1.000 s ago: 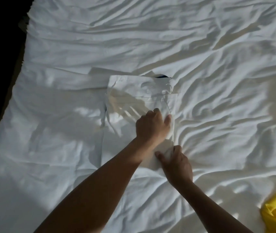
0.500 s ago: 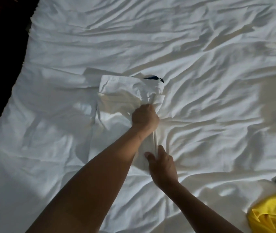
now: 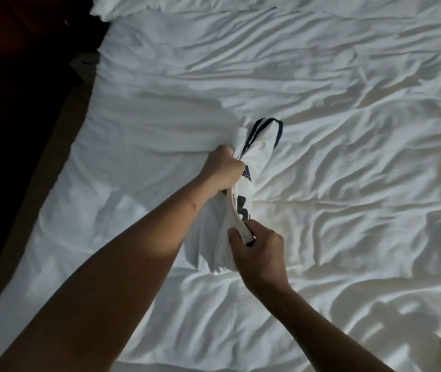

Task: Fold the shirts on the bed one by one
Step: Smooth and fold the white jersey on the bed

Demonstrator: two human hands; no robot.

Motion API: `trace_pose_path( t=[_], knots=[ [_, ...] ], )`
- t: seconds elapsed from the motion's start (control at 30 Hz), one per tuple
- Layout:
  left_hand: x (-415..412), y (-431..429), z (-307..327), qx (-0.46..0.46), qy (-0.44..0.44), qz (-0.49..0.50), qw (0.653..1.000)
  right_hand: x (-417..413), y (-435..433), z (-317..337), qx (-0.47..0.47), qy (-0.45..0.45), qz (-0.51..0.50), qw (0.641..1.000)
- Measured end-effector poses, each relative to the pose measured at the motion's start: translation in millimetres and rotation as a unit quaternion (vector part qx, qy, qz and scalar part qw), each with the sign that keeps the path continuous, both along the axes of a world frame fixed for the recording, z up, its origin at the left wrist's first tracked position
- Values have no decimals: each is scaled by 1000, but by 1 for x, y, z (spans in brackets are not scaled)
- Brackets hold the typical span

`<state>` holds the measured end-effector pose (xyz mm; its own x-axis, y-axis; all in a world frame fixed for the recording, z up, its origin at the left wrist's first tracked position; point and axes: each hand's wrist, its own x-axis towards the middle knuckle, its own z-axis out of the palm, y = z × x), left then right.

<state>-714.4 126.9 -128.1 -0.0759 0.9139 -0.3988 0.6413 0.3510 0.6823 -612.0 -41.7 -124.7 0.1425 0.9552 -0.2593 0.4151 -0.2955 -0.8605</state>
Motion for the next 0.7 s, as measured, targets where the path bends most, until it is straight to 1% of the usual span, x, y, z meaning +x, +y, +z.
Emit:
trace_pose_path(
  t=[0.13,0.23,0.43,0.53,0.6,0.67,0.7],
  knots=[
    [-80,0,9,0,-38,49,998,-70,5,16,-27,29,14,999],
    [-141,-2,3,-10,-33,76,996,-126,4,19,-52,52,31,997],
    [-240,-7,-23,-56,-48,117,990,-218,-1,-8,-94,43,94,990],
    [-276,-12,-42,-74,-49,144,986,-243,-3,-18,-106,55,129,984],
    [-293,-16,-55,-81,-56,166,981,-245,-1,-24,-96,48,132,985],
    [-298,-22,-62,-83,-60,186,977,-236,4,-33,-61,12,100,993],
    [-299,-26,-66,-84,-71,200,974,-229,8,-40,-35,-22,63,997]
  ],
)
